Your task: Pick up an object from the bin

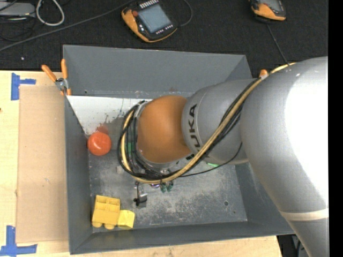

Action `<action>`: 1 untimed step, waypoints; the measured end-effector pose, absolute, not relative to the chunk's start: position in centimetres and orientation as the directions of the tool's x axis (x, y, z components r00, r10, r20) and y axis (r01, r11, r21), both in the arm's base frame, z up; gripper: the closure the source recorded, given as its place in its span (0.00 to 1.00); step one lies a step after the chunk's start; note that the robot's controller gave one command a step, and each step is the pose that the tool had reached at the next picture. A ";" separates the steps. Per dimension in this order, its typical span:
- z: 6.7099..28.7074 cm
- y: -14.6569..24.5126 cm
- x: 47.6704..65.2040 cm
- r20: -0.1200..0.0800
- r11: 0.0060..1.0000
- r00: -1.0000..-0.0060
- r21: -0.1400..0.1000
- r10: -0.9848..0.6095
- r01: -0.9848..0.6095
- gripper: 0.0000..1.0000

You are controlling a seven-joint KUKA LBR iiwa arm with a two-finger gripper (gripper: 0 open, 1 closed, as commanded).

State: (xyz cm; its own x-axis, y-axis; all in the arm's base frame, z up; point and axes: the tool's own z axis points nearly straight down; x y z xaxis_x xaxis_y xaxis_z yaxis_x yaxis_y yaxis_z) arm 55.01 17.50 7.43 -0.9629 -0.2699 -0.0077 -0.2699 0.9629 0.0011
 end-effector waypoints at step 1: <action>7.4 17.0 51.9 -0.001 0.980 -0.980 0.000 -0.199 -0.199 0.00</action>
Offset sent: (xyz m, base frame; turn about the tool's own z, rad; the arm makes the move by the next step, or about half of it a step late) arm -0.0602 -0.0641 -0.0043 0.2192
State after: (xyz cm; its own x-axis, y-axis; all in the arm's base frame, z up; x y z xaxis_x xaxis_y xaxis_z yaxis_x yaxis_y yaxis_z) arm 51.91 17.00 7.43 -0.9801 -0.1987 -0.0013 -0.1987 0.9801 0.0001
